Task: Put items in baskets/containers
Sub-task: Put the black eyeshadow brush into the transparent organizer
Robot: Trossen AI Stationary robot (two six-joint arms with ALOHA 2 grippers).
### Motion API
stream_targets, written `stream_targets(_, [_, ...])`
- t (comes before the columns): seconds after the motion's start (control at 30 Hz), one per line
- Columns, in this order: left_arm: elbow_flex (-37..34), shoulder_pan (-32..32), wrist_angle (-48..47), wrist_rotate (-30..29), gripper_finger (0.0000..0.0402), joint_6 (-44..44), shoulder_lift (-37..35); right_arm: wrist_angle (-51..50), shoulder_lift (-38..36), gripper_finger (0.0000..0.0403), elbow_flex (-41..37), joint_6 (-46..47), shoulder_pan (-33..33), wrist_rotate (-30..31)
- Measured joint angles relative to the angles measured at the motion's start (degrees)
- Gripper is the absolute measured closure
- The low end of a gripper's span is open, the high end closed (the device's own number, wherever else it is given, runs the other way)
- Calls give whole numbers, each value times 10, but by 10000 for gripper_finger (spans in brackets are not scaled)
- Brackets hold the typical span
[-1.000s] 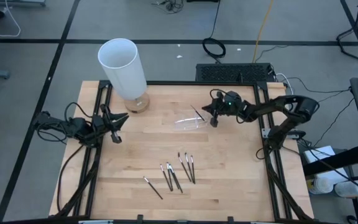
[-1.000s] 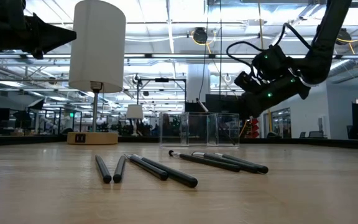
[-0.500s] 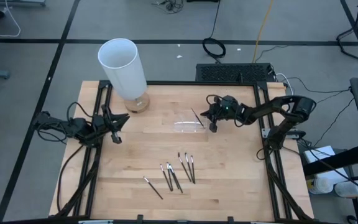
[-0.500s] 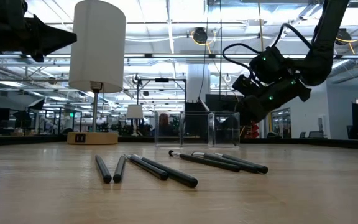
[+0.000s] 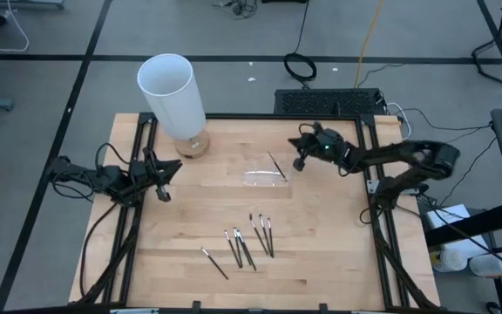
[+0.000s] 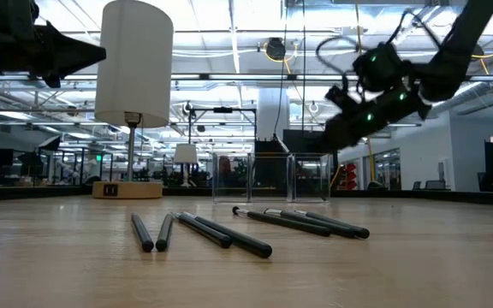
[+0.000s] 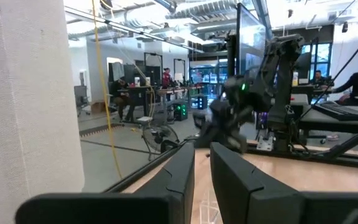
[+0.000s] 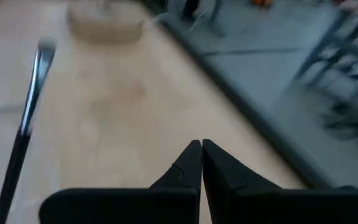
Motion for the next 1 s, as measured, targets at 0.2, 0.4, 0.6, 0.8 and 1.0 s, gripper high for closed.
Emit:
stream_targets(0.2, [0, 0, -7, 0, 341, -7, 0, -139, -147, 403, 14, 1, 61, 76])
stream_targets(0.4, [0, 0, -6, 0, 341, -15, 0, -301, -219, 403, 68, 32, 230, 236])
stream_targets(0.6, [0, 0, 4, 0, 341, -42, 0, -325, -193, 403, 110, 100, 399, 332])
stream_targets(0.8, [0, 0, 14, 2, 341, -43, 0, -456, -92, 403, 258, 173, 524, 400])
stream_targets(1.0, [0, 0, 15, 2, 341, -39, 0, -695, 75, 403, 518, 246, 557, 401])
